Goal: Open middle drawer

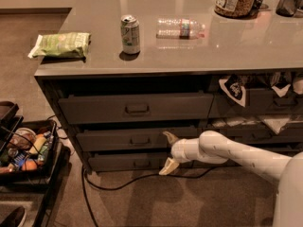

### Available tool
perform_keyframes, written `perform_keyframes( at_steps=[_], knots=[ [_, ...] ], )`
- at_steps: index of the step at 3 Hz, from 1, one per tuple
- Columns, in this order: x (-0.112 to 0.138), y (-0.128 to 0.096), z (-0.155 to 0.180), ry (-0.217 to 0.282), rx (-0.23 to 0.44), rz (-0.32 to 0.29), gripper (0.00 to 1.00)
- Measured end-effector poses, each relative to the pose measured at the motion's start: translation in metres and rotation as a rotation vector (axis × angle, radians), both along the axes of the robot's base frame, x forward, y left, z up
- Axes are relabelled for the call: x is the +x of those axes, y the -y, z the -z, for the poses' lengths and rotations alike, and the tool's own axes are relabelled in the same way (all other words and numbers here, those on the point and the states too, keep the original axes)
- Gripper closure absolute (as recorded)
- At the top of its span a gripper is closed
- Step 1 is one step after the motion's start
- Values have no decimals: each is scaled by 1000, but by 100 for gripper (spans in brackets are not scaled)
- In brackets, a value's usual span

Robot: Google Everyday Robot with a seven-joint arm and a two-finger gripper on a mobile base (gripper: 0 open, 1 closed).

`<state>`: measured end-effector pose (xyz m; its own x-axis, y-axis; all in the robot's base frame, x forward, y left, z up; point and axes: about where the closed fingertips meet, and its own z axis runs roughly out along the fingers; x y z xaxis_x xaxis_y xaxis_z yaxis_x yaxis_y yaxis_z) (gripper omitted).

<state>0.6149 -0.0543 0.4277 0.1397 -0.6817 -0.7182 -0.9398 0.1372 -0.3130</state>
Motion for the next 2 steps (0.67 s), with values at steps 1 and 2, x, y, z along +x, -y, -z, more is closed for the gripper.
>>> perform_keyframes(
  at_steps=[1, 2],
  knots=[
    [0, 0, 1, -1, 0, 0, 0],
    [17, 4, 14, 39, 8, 14, 0]
  ],
)
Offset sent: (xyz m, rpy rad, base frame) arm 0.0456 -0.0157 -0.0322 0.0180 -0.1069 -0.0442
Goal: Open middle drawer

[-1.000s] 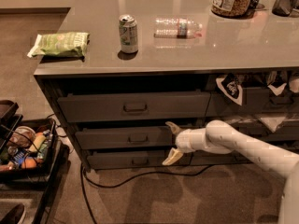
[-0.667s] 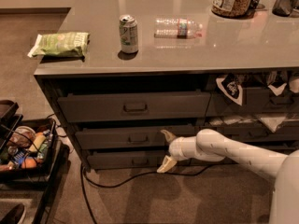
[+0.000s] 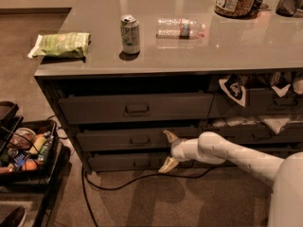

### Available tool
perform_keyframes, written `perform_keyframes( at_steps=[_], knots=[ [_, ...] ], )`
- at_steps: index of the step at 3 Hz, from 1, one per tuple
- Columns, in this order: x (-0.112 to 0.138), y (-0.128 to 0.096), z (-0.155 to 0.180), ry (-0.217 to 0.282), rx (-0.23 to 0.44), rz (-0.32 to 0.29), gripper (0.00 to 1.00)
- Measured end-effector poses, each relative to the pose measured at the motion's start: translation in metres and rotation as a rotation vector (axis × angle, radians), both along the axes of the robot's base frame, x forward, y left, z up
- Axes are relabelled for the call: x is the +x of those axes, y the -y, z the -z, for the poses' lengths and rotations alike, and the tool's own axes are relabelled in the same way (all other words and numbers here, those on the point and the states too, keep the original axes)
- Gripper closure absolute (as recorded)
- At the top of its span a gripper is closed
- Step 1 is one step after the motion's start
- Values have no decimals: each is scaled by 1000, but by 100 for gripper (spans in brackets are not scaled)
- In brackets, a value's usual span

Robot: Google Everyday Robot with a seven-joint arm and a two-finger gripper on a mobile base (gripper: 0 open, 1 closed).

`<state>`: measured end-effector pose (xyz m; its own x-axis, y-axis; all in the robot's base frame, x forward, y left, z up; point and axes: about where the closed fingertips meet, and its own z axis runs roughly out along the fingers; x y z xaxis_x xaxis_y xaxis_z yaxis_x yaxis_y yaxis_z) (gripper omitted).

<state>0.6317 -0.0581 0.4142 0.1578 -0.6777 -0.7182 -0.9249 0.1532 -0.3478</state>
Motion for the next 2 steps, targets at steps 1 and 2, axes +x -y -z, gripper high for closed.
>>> perform_keyframes(
  at_steps=[1, 2],
  knots=[
    [29, 4, 6, 39, -31, 5, 0],
    [52, 5, 6, 79, -52, 14, 0]
  ],
)
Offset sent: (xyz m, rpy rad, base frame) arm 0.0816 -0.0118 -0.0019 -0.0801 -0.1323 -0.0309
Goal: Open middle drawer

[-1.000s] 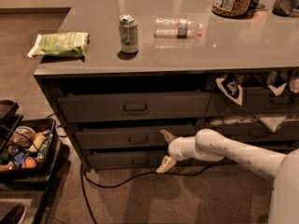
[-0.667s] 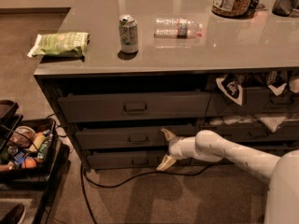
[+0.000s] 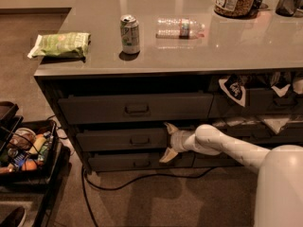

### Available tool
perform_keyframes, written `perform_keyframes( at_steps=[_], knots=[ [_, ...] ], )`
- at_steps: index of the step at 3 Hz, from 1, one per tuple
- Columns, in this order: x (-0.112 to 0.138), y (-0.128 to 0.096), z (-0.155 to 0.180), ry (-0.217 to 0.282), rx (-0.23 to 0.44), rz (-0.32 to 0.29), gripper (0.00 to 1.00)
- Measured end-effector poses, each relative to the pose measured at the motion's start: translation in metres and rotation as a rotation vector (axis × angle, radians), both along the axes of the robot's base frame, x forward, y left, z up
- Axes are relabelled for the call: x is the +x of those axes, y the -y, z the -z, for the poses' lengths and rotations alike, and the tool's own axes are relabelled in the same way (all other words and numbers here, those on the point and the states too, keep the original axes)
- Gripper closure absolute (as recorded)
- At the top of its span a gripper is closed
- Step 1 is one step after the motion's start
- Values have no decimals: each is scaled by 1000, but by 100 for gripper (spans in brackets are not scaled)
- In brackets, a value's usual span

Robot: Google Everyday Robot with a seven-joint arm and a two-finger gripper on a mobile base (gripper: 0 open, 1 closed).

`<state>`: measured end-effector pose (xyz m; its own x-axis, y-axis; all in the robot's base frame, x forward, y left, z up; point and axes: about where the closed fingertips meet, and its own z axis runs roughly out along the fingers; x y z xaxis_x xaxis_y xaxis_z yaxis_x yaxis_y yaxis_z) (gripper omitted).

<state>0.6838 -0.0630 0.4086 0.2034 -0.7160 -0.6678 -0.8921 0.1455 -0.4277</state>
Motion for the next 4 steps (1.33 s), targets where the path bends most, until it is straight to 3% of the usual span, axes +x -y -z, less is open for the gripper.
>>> perform_keyframes(
  at_steps=[1, 4],
  knots=[
    [15, 5, -10, 40, -34, 14, 0],
    [28, 2, 0, 6, -70, 12, 0]
  ],
)
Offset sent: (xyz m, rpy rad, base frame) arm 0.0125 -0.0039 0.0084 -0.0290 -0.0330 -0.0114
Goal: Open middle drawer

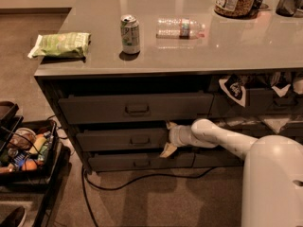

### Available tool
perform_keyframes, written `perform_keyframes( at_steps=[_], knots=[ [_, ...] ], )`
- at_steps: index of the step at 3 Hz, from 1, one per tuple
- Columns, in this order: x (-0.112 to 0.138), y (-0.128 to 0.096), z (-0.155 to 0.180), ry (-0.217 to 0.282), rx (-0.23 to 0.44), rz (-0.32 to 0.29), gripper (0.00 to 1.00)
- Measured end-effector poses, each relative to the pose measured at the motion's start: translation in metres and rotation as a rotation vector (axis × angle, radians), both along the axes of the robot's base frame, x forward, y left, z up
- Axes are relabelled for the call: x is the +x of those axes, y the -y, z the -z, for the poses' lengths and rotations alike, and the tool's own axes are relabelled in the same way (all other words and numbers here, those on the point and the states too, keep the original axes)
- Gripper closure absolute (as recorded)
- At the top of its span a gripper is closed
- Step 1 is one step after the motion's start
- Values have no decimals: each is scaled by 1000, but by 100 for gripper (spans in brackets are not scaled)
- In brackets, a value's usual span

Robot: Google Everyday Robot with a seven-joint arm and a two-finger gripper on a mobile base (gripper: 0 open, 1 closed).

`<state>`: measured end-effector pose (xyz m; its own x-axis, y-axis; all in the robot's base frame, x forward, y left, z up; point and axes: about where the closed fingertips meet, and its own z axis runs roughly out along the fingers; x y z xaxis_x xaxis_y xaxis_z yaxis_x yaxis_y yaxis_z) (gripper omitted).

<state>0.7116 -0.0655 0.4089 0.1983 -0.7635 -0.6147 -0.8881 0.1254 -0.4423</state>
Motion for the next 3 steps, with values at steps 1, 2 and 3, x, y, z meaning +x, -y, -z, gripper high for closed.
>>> perform_keyframes(
  at_steps=[1, 2, 3],
  knots=[
    [0, 0, 0, 0, 0, 0, 19],
    [0, 0, 0, 0, 0, 0, 42],
    [0, 0, 0, 0, 0, 0, 61]
  ],
)
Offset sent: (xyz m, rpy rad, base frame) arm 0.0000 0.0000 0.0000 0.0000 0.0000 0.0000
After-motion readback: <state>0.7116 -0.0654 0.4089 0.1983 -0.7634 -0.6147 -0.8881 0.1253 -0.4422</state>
